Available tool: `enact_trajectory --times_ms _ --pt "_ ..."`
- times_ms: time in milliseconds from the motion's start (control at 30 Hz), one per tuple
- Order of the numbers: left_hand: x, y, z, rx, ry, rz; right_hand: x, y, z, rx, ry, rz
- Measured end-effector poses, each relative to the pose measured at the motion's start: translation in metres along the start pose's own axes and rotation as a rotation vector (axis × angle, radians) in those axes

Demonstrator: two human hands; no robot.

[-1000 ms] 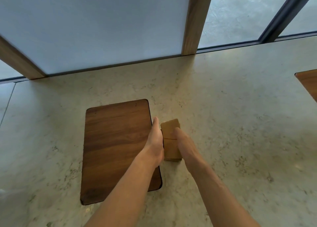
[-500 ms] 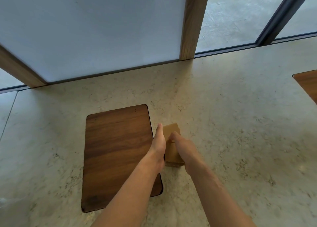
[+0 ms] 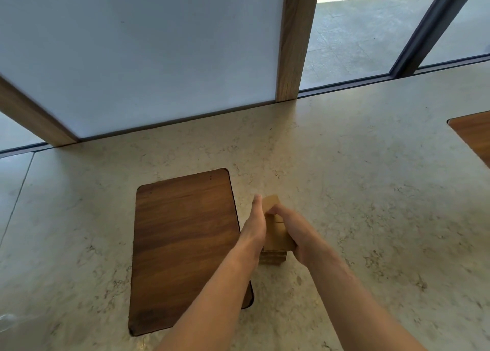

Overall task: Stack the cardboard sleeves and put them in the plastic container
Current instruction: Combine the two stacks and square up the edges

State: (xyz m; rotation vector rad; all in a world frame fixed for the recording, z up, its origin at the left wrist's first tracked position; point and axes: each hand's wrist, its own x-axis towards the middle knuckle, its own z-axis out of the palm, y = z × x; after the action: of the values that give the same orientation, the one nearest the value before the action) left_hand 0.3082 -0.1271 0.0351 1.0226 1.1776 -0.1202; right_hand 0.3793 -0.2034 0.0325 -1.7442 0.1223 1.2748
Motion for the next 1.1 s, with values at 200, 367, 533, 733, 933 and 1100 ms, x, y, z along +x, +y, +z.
enact_trajectory --times_ms 200,367,533,733,933,1100 --pt "-0.002 0.003 -0.002 -0.097 0.042 -0.021 0.002 0.001 0.0 0.041 -0.117 0.073" --pt "0.002 -0.005 -0.007 -0.109 0.045 -0.018 0.002 0.003 0.003 0.097 -0.135 0.051" --pt "0.005 -0.028 -0.014 -0.095 0.051 0.049 -0.001 0.011 0.007 0.055 -0.19 -0.008" --pt "-0.004 -0.053 -0.04 -0.244 -0.03 0.146 -0.012 0.028 0.018 -0.175 -0.145 -0.096" --pt "-0.013 -0.077 -0.093 -0.447 -0.019 0.235 -0.018 0.03 0.057 -0.674 -0.049 -0.413" --pt "-0.031 -0.096 -0.179 -0.379 0.253 0.56 -0.02 0.023 0.106 -1.239 -0.043 -0.862"
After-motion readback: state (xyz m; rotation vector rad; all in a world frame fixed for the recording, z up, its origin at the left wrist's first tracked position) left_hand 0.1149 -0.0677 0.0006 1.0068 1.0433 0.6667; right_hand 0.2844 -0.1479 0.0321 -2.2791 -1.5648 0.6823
